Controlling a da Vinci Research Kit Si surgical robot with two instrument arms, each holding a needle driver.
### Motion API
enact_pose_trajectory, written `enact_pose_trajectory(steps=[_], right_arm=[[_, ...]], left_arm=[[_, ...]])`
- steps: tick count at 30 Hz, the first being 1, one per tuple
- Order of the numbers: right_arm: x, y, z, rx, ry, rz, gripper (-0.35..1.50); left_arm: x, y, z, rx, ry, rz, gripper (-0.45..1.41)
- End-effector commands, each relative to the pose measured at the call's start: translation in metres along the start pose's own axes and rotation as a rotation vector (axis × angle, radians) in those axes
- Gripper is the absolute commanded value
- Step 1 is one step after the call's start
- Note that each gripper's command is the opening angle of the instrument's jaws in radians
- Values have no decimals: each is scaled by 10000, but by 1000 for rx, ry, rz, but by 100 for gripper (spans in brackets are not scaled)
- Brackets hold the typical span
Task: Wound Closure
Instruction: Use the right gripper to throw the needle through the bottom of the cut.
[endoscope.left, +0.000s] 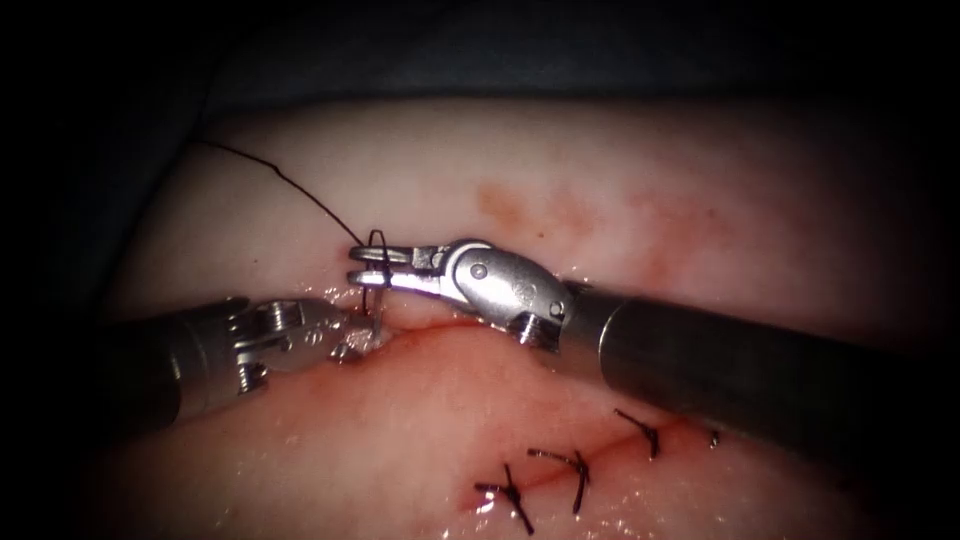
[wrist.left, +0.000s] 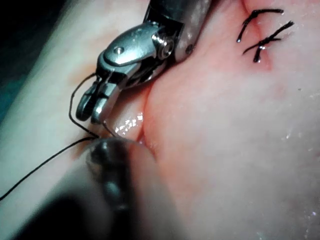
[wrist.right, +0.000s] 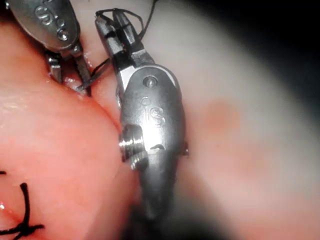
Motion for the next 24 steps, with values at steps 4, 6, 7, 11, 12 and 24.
enact_pose_trajectory(steps=[4,6,7,11,12,24], right_arm=[[-1,6,12,12,-53,40,-35],[-2,7,12,15,-62,38,-35],[-2,7,12,17,-67,38,-35],[-3,7,11,15,-83,48,-35],[-3,7,10,15,-83,54,-35],[2,14,10,-24,-98,134,-35]], left_arm=[[9,-1,-4,21,27,-15,20],[12,0,-10,37,50,-31,22],[14,0,-13,44,60,-38,22],[22,2,-34,96,104,-79,26],[24,3,-39,107,114,-82,26],[26,48,-65,223,175,-102,10]])
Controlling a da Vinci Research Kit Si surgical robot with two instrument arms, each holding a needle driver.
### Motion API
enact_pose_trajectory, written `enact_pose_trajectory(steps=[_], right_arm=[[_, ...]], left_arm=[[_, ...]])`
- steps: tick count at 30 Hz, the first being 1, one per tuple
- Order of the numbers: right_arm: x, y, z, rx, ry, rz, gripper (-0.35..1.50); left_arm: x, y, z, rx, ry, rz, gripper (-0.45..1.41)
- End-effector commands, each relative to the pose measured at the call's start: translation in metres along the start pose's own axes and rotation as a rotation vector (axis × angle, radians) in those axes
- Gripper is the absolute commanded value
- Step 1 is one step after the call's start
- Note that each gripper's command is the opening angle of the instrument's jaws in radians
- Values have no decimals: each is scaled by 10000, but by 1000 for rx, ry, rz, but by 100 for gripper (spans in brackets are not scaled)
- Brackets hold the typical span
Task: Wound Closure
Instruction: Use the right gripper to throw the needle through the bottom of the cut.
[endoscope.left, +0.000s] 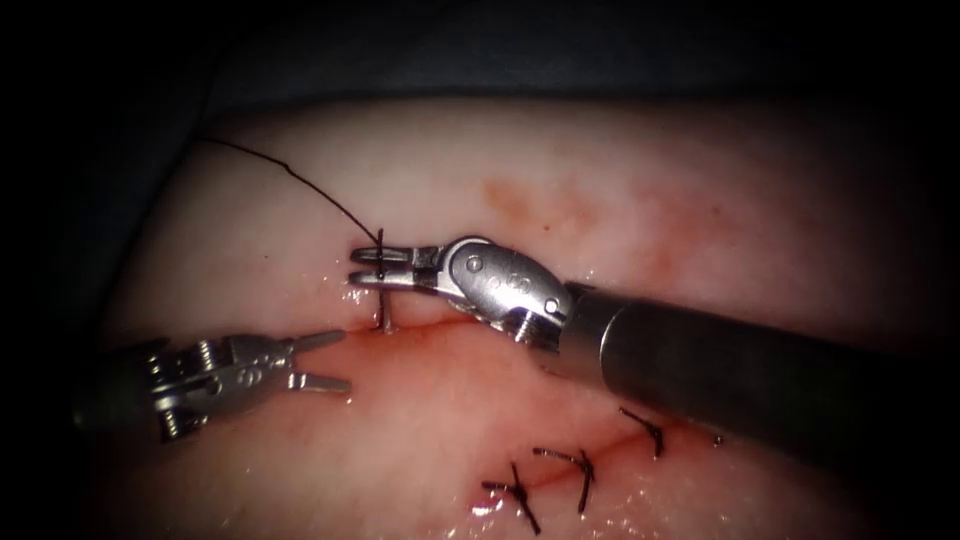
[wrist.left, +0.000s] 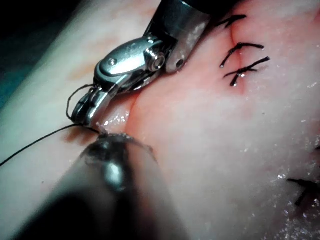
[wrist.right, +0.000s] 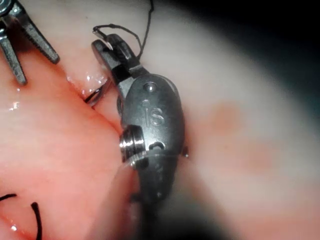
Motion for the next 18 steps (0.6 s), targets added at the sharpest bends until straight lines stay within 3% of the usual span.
enact_pose_trajectory(steps=[1,10,18], right_arm=[[3,4,12,-8,0,8,-35],[9,6,14,-132,-16,172,-35],[0,-3,14,-131,-63,185,-35]], left_arm=[[3,1,10,0,6,5,9],[3,41,18,-13,37,9,-3],[16,62,3,0,58,25,-8]])
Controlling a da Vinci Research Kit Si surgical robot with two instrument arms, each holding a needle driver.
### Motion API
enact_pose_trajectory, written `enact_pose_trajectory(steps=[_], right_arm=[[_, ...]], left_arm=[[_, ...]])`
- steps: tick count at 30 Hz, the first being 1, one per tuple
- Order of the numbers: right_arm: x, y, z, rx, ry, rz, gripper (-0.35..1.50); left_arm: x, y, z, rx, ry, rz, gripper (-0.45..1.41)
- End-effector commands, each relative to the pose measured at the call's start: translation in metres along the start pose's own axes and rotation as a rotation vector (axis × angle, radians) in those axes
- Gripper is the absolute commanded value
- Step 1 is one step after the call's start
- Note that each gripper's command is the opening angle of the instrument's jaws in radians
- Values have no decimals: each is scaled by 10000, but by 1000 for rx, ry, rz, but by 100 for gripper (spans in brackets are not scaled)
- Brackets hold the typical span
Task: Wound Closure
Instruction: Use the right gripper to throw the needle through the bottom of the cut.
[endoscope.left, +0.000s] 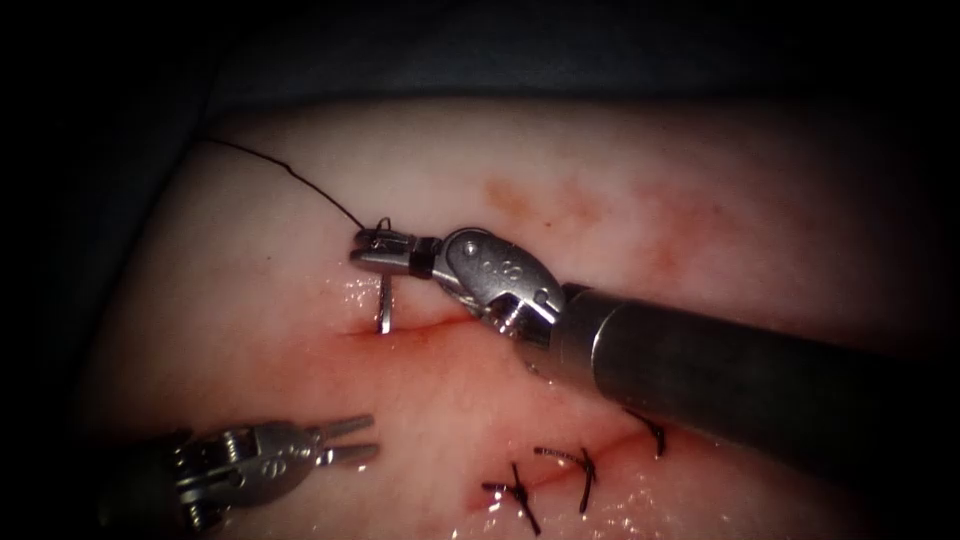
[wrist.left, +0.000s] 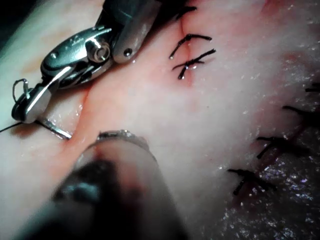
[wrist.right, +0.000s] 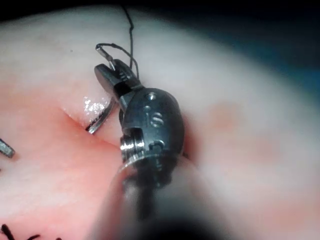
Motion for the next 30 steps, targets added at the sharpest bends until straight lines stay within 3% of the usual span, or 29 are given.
enact_pose_trajectory(steps=[1,9,17,30], right_arm=[[-2,0,10,13,-2,-4,-35],[-7,-4,10,46,-25,74,-35],[2,-7,11,54,-34,175,-35],[11,-1,15,42,-31,324,-35]], left_arm=[[5,-1,5,4,0,7,-8],[13,3,7,1,5,12,-16],[-6,-11,30,-4,9,12,-16],[-17,-11,35,-6,13,16,-18]])
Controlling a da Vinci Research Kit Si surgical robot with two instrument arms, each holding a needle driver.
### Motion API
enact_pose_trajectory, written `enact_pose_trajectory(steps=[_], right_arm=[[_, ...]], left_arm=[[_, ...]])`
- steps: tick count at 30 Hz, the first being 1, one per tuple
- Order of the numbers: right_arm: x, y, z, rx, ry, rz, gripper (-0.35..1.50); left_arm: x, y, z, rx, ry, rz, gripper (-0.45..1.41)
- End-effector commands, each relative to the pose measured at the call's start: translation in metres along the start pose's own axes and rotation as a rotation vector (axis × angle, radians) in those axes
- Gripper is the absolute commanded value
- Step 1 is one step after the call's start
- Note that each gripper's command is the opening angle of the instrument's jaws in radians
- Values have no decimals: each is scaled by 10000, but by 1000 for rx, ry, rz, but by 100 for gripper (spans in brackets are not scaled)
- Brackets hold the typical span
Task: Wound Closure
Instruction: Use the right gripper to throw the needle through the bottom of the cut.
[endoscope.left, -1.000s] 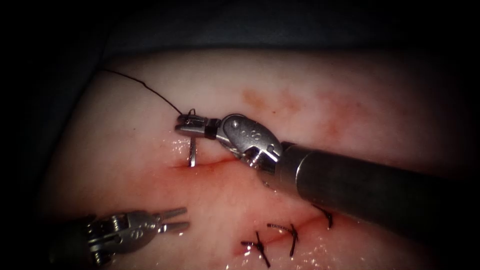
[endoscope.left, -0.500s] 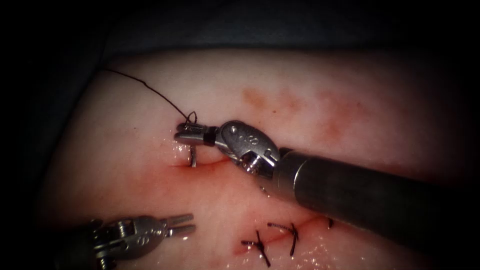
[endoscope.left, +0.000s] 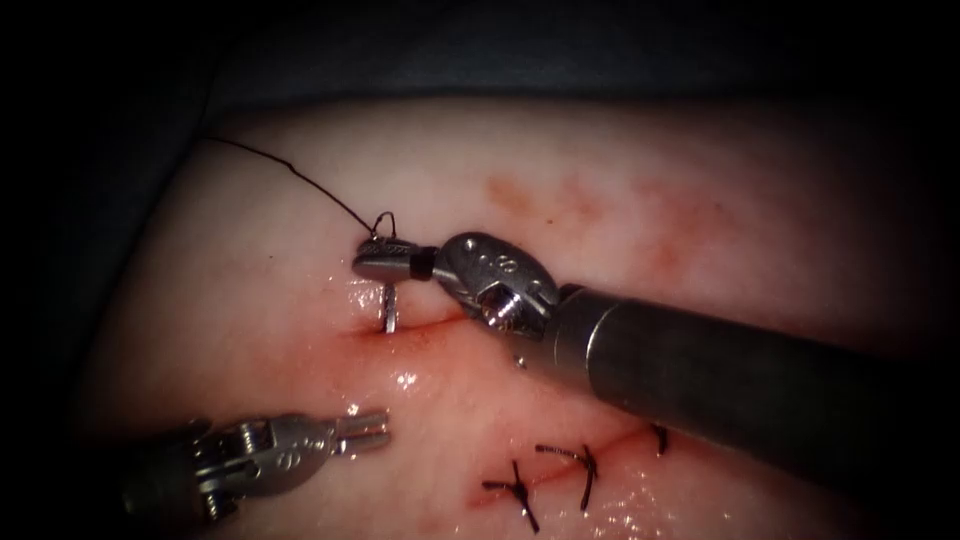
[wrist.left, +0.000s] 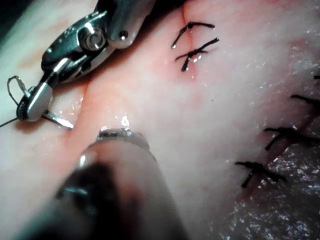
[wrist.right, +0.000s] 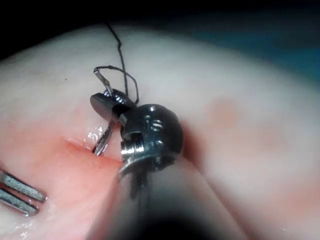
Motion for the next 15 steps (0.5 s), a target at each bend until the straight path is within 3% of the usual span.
enact_pose_trajectory(steps=[1,15], right_arm=[[7,1,13,3,7,6,-35],[9,0,16,31,6,155,-35]], left_arm=[[3,-3,8,1,3,2,-18],[-4,-1,12,1,7,13,-22]])
